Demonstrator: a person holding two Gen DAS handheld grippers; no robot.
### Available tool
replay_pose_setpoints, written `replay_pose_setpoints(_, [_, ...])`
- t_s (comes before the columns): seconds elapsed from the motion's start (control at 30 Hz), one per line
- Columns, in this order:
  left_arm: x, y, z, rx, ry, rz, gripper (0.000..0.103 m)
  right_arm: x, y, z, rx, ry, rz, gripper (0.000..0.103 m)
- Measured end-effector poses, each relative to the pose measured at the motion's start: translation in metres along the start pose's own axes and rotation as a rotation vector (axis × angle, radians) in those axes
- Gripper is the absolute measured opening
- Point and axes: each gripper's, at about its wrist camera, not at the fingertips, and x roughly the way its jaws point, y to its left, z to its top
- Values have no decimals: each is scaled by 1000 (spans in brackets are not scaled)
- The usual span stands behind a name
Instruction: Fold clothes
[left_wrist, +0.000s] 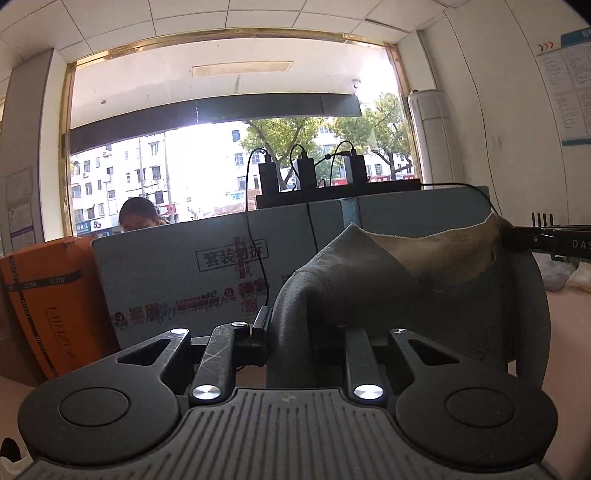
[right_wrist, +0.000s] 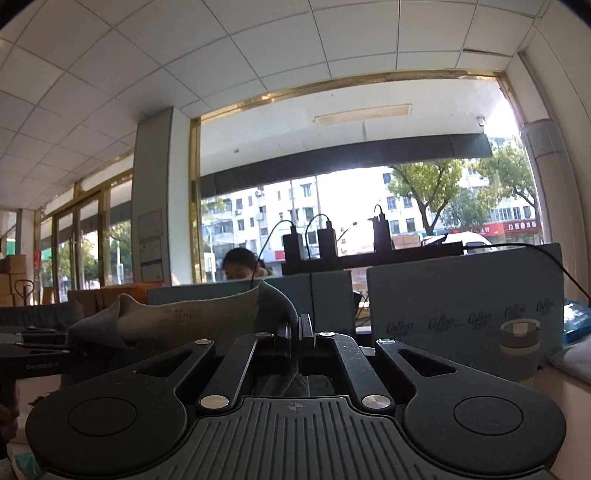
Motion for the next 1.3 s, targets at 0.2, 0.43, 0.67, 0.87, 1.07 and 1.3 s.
replay_pose_setpoints(0.2, [84,-16,-32,93,146,4,18,99,-27,-59,14,227,-120,3])
replay_pose_setpoints(0.43, [120,-9,-61,93,258,-7,31,156,-46,-108,58,363,-144,4])
replay_pose_setpoints(0.67, [146,0,-85,68,344,-5,47,175,-55,-127,53,459,-173,10])
replay_pose_setpoints(0.87, [163,10,-98,27,408,4,66,187,-65,-135,110,533,-202,10])
replay_pose_setpoints(1.07, [168,18,-100,-27,430,22,85,190,-76,-139,178,567,-223,10])
replay_pose_setpoints(1.3, [174,27,-104,-84,465,44,103,190,-72,-137,149,572,-233,10])
